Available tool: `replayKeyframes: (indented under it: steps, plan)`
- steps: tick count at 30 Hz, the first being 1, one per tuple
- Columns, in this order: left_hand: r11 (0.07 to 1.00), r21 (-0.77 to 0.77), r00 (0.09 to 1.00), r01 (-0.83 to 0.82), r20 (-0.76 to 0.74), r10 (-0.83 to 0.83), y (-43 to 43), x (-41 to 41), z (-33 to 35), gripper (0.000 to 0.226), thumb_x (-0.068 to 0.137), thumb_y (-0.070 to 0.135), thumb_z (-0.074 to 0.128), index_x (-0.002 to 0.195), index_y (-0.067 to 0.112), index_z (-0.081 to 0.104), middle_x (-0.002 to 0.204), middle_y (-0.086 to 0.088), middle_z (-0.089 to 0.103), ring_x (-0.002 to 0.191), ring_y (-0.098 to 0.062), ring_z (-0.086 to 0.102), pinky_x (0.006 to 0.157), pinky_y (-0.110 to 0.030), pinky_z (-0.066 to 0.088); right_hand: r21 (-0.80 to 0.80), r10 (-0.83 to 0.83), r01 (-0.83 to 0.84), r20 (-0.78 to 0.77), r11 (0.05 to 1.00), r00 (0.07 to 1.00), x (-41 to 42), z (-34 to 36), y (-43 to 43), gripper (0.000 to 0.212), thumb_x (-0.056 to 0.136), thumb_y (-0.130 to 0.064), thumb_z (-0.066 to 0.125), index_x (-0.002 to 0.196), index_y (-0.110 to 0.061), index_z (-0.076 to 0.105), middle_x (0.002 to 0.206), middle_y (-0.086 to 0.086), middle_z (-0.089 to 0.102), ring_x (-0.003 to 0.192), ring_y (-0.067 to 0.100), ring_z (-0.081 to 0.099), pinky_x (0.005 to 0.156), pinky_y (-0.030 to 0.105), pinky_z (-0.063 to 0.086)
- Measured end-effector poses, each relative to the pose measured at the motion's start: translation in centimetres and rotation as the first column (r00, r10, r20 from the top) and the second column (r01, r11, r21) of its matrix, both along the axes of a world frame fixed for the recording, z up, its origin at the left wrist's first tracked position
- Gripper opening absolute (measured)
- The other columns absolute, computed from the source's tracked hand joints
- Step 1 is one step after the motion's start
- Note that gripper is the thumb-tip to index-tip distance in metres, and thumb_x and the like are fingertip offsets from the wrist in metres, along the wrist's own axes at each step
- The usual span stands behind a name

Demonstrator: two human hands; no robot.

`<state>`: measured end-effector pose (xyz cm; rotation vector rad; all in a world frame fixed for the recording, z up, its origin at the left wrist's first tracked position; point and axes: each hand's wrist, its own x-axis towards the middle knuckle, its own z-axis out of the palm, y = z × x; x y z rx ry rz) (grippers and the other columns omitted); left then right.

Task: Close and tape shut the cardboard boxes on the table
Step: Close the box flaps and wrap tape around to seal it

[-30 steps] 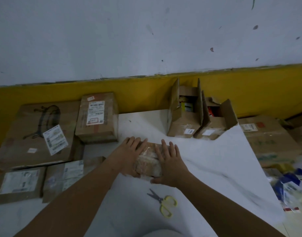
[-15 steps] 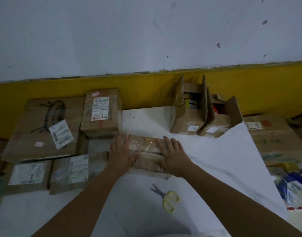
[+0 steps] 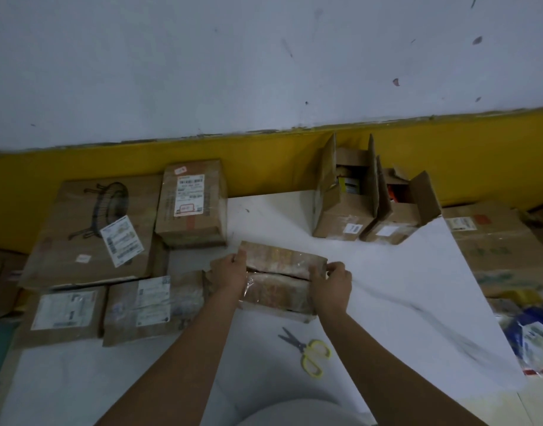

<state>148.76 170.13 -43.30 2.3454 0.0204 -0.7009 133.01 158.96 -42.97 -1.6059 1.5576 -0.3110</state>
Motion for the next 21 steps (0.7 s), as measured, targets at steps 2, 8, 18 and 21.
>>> replayKeyframes:
  steps: [2, 8, 18, 21]
  plan:
    - [0.997, -0.074, 1.000, -0.007, -0.011, 0.006, -0.1, 0.1, -0.2, 0.040, 0.100, 0.041, 0.047, 0.085, 0.011, 0.068, 0.101, -0.020, 0.068, 0.101, -0.036, 0.062, 0.086, -0.034, 0.048, 0.010, -0.025, 0.026, -0.016, 1.000, 1.000, 0.1, -0.2, 0.4, 0.036, 0.095, -0.036, 0.059, 0.115, -0.006, 0.055, 0.118, 0.013, 0.050, 0.103, 0.029, 0.052, 0.090, 0.041, 0.046]
    - [0.972, -0.222, 0.992, -0.077, -0.117, 0.052, 0.2, 1.0, -1.5, 0.037, 0.102, 0.035, 0.045, 0.112, 0.008, 0.069, 0.109, -0.016, 0.069, 0.102, -0.033, 0.065, 0.094, -0.045, 0.052, -0.147, 0.111, -0.100, 0.068, 0.984, 0.991, -0.7, -1.6, 0.7, 0.025, 0.097, -0.027, 0.058, 0.100, -0.003, 0.060, 0.122, 0.010, 0.056, 0.114, 0.028, 0.051, 0.090, 0.028, 0.036]
    - [0.942, -0.335, 0.999, -0.018, -0.036, 0.007, 1.6, -0.1, -1.5, 0.034, 0.104, 0.027, 0.043, 0.128, 0.005, 0.052, 0.122, -0.011, 0.056, 0.110, -0.024, 0.056, 0.085, -0.025, 0.040, 0.015, -0.028, 0.024, 0.334, 1.000, 0.942, -0.4, -1.8, 1.7, 0.025, 0.105, -0.026, 0.044, 0.125, -0.016, 0.054, 0.114, -0.001, 0.060, 0.105, 0.015, 0.055, 0.088, 0.026, 0.041]
    - [0.916, -0.378, 0.988, -0.132, -0.130, 0.089, 1.4, 0.1, -1.8, 0.029, 0.102, 0.028, 0.049, 0.125, 0.011, 0.053, 0.118, -0.012, 0.060, 0.093, -0.018, 0.057, 0.081, -0.029, 0.044, 0.058, -0.085, 0.069, 0.366, 0.996, 0.927, -0.3, -2.0, 1.6, 0.025, 0.104, -0.026, 0.045, 0.123, -0.015, 0.057, 0.113, -0.003, 0.060, 0.104, 0.013, 0.055, 0.086, 0.024, 0.039]
